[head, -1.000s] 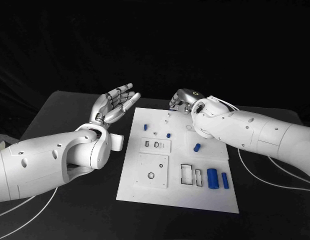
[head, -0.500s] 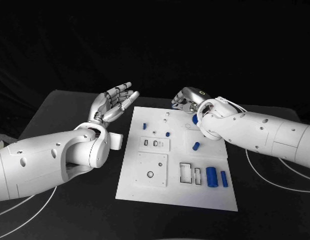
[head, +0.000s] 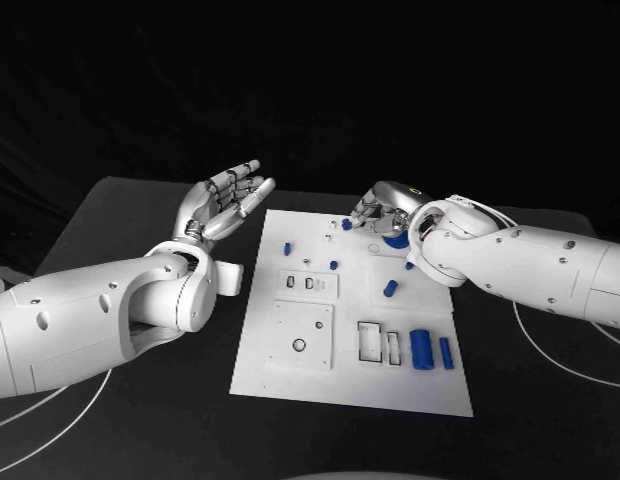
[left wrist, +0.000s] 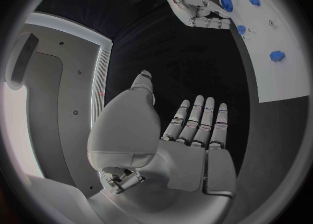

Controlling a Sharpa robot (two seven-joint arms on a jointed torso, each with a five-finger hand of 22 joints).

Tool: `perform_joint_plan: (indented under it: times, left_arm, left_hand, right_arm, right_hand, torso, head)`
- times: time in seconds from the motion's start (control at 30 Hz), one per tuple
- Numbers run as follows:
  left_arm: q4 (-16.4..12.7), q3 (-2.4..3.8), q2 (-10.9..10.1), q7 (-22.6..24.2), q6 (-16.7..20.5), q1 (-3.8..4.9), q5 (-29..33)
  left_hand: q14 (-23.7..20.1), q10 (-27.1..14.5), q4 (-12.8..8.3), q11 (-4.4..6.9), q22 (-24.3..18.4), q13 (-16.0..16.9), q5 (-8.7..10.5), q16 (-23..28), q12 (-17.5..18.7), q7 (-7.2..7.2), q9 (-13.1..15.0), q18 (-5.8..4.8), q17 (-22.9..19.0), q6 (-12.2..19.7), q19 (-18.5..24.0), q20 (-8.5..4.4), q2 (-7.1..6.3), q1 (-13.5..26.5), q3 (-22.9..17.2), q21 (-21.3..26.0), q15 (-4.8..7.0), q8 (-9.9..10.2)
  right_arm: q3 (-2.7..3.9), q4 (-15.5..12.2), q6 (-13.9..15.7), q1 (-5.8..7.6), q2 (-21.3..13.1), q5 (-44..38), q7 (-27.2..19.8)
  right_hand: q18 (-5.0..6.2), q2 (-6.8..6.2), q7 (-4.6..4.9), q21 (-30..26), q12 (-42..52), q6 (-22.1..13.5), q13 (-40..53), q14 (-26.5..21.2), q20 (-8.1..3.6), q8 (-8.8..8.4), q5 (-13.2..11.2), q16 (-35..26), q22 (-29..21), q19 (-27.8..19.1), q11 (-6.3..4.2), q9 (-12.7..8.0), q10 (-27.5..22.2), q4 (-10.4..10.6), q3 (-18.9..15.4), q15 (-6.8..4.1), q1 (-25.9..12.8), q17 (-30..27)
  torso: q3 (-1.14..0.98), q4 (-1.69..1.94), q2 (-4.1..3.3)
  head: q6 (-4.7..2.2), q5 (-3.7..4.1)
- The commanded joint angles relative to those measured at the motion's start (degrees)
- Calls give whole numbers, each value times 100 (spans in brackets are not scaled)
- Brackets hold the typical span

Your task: Assemble the parts on the task board

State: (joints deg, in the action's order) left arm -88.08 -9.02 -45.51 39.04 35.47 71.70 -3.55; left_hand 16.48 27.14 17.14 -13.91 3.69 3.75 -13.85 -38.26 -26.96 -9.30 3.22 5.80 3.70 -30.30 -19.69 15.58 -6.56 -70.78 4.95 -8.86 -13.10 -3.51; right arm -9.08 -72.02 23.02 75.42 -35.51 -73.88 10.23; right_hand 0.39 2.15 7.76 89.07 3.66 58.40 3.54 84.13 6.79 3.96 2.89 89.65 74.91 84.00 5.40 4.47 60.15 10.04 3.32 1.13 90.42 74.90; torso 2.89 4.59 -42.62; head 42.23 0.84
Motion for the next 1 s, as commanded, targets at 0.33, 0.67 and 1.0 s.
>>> perform_joint_plan:
  times: [0.33, 0.67, 1.0]
  left_arm:
    - [5, 2, -2, 54, -84, 8, -40]
    - [24, 1, 15, 46, -97, 8, -40]
    - [31, 1, 25, 38, -105, 8, -40]
  left_hand:
    - [-10, 40, -3, -14, -5, -5, 14, -27, 3, -677, 6, 107, 4, -34, 40, 17, 42, 13, -22, 0, 3, -31]
    - [-10, 40, -3, -14, -5, -5, 14, -27, 3, -677, 6, 107, 4, -34, 40, 17, 42, 13, -22, 0, 3, -31]
    - [-10, 40, -3, -14, -5, -5, 14, -27, 3, -677, 6, 107, 4, -34, 40, 17, 42, 13, -22, 0, 3, -31]
  right_arm:
    - [-20, -137, -5, -11, -57, -102, 139]
    - [-20, 154, 182, -12, 122, -178, 12]
    - [-19, 603, -172, -12, 423, -716, 181]
  right_hand:
    - [23, 92, 19, -28, 11, 9, 15, 559, 75, 0, -4, -9, 1304, 438, 36, 2, 35, 49, 56, 59, 6, 1381]
    - [31, 257, -91, -43, 14, 108, 23, 571, 73, 24, -3, 9, 1283, 421, -30, 52, 229, 122, 174, 14, -32, 1435]
    - [39, 143, -243, -63, -31, -562, -10, 576, 55, -54, -11, 17, 1259, 399, 78, -32, -976, 67, 167, 24, -83, 1459]
  torso:
    - [3, -2, 2]
    - [3, 7, 0]
    - [3, 12, -2]
  head:
    - [-2, 34]
    - [-30, 53]
    - [-54, 50]
